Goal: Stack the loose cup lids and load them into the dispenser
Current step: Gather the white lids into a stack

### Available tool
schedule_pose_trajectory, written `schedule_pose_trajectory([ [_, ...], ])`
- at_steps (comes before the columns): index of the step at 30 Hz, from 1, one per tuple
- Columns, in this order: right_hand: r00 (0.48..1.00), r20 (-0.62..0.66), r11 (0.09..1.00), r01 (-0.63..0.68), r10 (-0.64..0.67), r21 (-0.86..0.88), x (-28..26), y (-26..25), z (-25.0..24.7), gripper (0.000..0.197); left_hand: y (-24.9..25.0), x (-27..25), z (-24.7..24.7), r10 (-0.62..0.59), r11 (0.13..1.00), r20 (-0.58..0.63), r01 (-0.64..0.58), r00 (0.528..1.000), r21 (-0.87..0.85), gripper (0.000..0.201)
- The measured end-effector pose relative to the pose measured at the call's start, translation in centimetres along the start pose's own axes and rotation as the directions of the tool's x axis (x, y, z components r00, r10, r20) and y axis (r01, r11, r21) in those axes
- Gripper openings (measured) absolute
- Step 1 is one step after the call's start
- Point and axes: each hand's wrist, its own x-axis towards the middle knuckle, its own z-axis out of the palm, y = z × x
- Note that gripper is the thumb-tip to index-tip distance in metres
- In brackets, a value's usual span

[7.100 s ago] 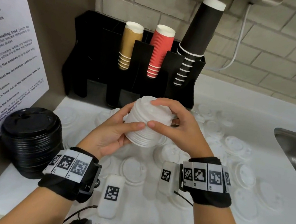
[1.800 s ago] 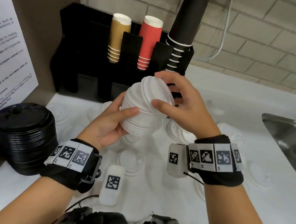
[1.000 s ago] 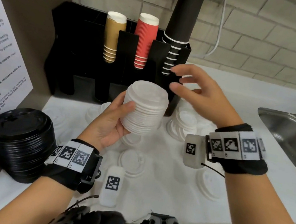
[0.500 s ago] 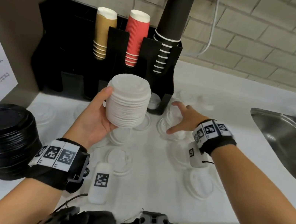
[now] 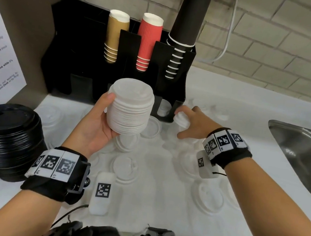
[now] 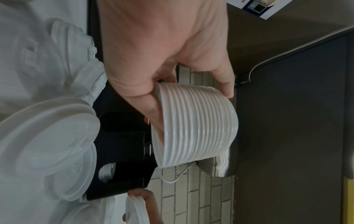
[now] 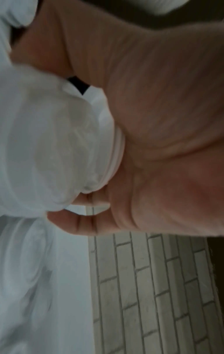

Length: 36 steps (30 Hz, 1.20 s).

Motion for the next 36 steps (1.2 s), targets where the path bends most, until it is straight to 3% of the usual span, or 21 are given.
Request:
schedule_pose_trajectory([
  [5, 0.942, 0.303, 0.987, 0.16, -0.145, -0.025, -1.7, -3.6, 2.0, 0.075, 0.1, 0.2, 0.1, 0.02, 1.0, -0.006, -0.02, 1.0, -0.001, 0.064],
  [7, 0.92, 0.358, 0.985, 0.173, -0.156, -0.017, -2.0, -4.2, 3.3, 0.085, 0.0, 0.2, 0.1, 0.025, 1.0, -0.01, -0.025, 1.0, -0.006, 0.065],
  [9, 0.93, 0.33, 0.987, 0.15, -0.162, 0.062, -1.8, -3.9, 3.1, 0.093, -0.1, 0.2, 0.1, 0.023, 1.0, -0.02, -0.023, 1.0, -0.018, 0.066],
  [12, 0.983, 0.143, 0.984, 0.095, -0.116, 0.15, -0.8, -2.1, 1.3, 0.071, -0.1, 0.2, 0.1, 0.015, 1.0, -0.019, -0.015, 1.0, -0.007, 0.074],
  [14, 0.998, 0.048, 0.999, 0.039, -0.041, 0.037, 0.2, -0.6, 0.6, 0.062, -0.1, 0.1, 0.1, 0.009, 1.0, -0.019, -0.009, 1.0, 0.006, 0.079],
  [17, 0.991, 0.111, 0.978, -0.047, 0.071, -0.201, 1.0, 0.1, 1.4, 0.081, -0.2, 0.1, 0.0, 0.004, 1.0, -0.018, -0.004, 1.0, 0.012, 0.077],
  [20, 0.985, 0.151, 0.965, -0.04, 0.082, -0.26, 1.9, -0.2, 3.1, 0.083, -0.2, 0.1, 0.0, -0.003, 1.0, -0.027, 0.003, 1.0, 0.012, 0.077],
  [24, 0.989, 0.139, 0.975, -0.027, 0.059, -0.222, 2.3, 0.3, 2.3, 0.075, 0.0, 0.0, -0.4, -0.002, 1.0, -0.033, 0.003, 0.999, 0.011, 0.084],
  [30, 0.997, 0.014, 0.991, 0.076, -0.078, 0.111, 1.9, -0.4, -1.4, 0.076, -0.1, 0.0, -0.4, 0.006, 1.0, -0.041, -0.006, 0.999, -0.017, 0.077],
  [33, 0.998, 0.047, 0.998, 0.044, -0.046, 0.045, 2.2, -0.4, -1.3, 0.071, -0.4, 0.2, -0.2, -0.004, 1.0, -0.044, 0.003, 0.999, -0.03, 0.069],
  [36, 0.987, 0.15, 0.989, -0.044, 0.065, -0.14, 2.9, 0.0, 0.0, 0.072, -0.7, 0.3, 0.1, -0.035, 0.999, -0.037, 0.034, 0.999, -0.015, 0.077],
])
